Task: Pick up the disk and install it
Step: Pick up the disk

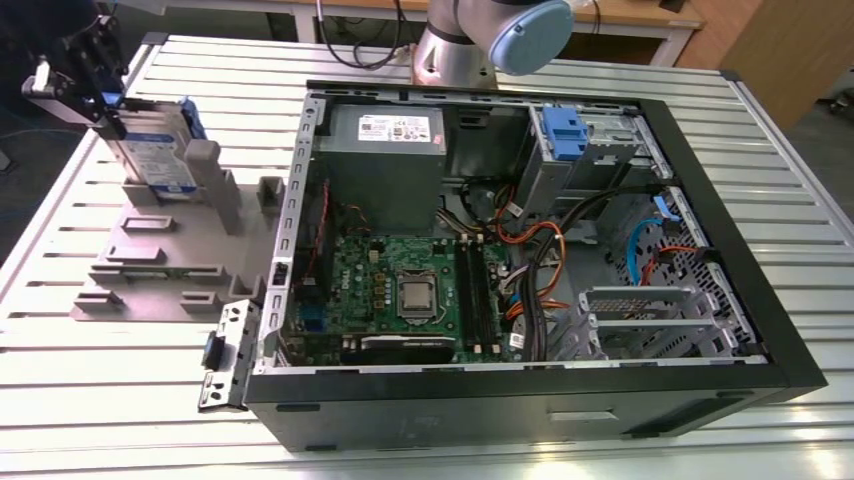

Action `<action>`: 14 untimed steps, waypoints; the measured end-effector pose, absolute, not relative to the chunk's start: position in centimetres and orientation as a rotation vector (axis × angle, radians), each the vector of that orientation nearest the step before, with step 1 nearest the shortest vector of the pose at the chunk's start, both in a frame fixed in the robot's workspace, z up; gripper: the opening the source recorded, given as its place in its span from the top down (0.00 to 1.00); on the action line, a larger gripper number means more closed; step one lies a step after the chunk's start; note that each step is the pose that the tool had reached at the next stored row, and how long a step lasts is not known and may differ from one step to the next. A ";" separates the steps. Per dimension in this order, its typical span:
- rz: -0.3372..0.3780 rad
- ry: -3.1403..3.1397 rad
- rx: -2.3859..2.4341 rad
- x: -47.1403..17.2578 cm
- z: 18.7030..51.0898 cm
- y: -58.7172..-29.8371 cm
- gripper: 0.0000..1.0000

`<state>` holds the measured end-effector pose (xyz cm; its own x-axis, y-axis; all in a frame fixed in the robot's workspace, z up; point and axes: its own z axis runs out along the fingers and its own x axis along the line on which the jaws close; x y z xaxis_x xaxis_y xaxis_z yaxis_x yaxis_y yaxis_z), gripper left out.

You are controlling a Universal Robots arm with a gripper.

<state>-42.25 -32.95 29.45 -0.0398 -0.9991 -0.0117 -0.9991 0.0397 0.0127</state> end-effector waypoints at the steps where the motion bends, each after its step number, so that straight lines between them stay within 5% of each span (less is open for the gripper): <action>1: -0.026 -2.265 2.176 -42.3 29.5 -33.0 0.64; 14: -0.020 -2.262 2.173 -42.3 30.4 -32.9 0.64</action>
